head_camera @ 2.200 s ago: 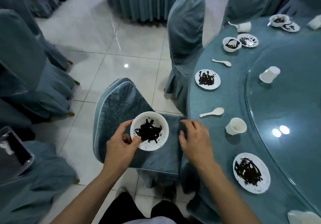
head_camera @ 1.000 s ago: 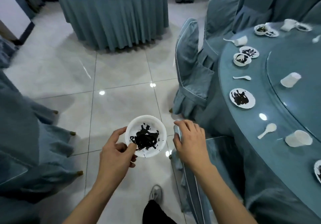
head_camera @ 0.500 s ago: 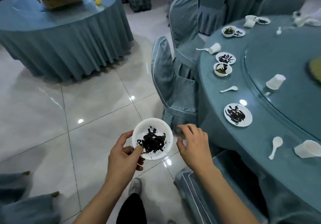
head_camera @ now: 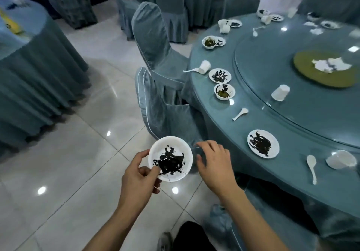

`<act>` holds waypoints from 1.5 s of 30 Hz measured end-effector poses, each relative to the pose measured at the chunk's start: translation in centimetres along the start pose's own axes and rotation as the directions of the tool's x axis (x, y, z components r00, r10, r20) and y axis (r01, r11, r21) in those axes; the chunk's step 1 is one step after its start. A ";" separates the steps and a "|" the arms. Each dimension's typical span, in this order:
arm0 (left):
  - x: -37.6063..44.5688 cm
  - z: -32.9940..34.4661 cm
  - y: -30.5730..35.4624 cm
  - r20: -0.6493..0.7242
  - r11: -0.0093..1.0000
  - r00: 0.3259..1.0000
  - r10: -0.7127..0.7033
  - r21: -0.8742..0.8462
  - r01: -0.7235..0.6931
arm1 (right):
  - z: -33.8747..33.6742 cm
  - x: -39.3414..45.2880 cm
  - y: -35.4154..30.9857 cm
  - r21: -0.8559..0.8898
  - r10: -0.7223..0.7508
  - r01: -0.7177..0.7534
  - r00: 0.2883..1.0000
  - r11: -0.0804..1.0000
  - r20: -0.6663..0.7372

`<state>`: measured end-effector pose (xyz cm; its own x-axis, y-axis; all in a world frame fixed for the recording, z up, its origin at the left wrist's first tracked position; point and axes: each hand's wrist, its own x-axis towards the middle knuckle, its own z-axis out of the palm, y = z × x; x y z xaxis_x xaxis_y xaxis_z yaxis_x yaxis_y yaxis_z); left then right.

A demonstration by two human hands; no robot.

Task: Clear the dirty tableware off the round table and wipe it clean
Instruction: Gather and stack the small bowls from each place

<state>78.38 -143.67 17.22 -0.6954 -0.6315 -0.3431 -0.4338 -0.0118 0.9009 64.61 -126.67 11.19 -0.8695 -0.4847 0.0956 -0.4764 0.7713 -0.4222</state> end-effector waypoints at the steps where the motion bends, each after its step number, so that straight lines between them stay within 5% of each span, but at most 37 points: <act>1: 1.5 0.1 0.3 0.021 1.000 1.000 0.005 0.002 -0.005 | 0.1 1.0 0.1 -0.008 0.018 -0.018 1.000 1.000 -0.008; 16: 25.8 7.7 7.3 0.244 0.997 0.969 0.026 0.068 -0.044 | 3.2 20.7 6.6 -0.022 0.286 -0.291 0.950 0.957 -0.123; 25: 37.5 14.8 8.3 0.363 0.995 0.932 -0.018 0.100 -0.019 | 3.8 28.7 12.5 -0.030 0.502 -0.503 0.864 0.863 -0.047; 33: 45.8 20.8 6.1 0.421 0.987 0.902 -0.101 0.157 0.037 | 5.4 33.0 17.3 0.005 0.716 -0.717 0.697 0.698 0.018; 45: 49.7 23.3 4.1 0.506 0.988 0.855 -0.118 0.149 0.048 | 7.3 36.2 19.6 0.422 0.917 -0.838 0.398 0.347 0.036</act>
<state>28.62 -157.04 -2.31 -0.8329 -0.1463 -0.5338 -0.5473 0.0739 0.8337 24.72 -132.15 -0.22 -0.7780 0.4995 -0.3811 0.6181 0.4998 -0.6067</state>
